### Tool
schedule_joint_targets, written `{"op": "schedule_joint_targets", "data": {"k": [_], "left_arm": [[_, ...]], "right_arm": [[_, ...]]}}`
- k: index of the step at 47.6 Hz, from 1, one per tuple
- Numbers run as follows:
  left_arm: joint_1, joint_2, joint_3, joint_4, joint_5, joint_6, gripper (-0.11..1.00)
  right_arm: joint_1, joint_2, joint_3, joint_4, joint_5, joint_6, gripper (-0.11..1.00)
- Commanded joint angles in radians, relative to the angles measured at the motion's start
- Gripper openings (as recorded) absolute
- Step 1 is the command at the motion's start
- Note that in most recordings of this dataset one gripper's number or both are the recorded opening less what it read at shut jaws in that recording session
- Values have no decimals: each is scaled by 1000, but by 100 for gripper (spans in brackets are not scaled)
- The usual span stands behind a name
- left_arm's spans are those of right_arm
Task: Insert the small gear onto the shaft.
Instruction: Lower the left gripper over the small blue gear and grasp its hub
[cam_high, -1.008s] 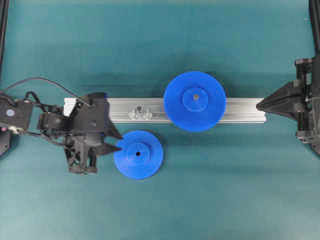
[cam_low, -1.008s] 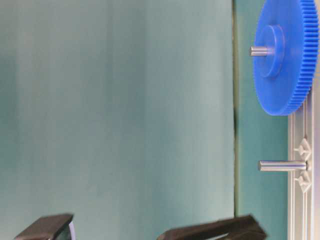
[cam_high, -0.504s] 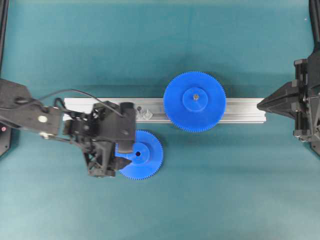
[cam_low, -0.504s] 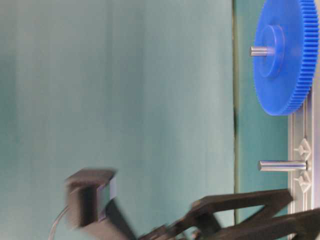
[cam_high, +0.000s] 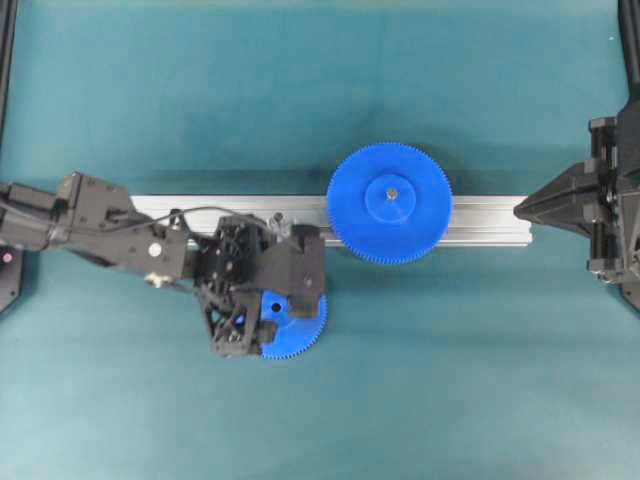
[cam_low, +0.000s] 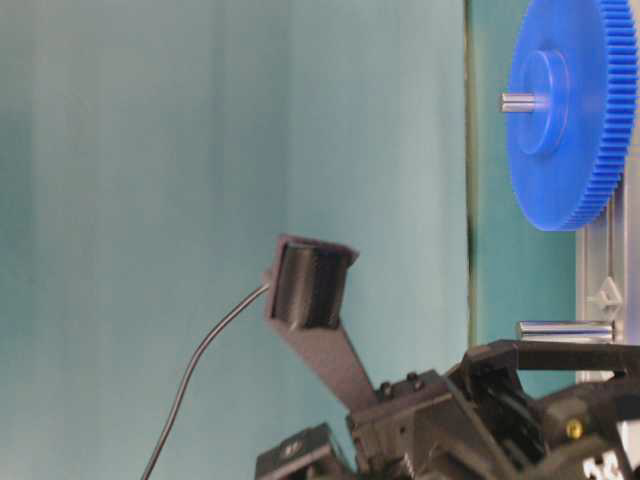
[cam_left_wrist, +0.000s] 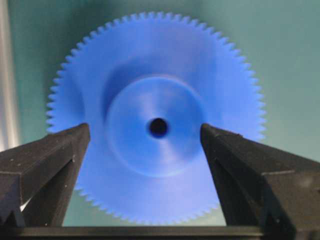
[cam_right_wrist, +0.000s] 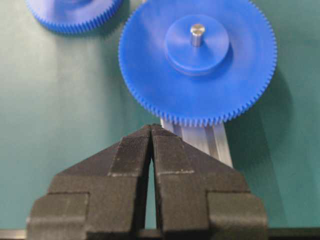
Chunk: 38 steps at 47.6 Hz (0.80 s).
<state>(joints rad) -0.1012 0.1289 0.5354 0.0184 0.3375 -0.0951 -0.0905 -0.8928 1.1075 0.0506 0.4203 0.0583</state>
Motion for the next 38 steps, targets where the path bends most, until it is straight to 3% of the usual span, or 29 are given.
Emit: {"op": "schedule_joint_targets", "data": {"k": [1,38], "left_arm": [[21,-12,-28,3,2,0,92],[-15,8,-74,2,75,-20,92]], "right_arm": [[0,3,-12,-3,-14,8,7],[-2,-44,25,0,-43,11,7]]}}
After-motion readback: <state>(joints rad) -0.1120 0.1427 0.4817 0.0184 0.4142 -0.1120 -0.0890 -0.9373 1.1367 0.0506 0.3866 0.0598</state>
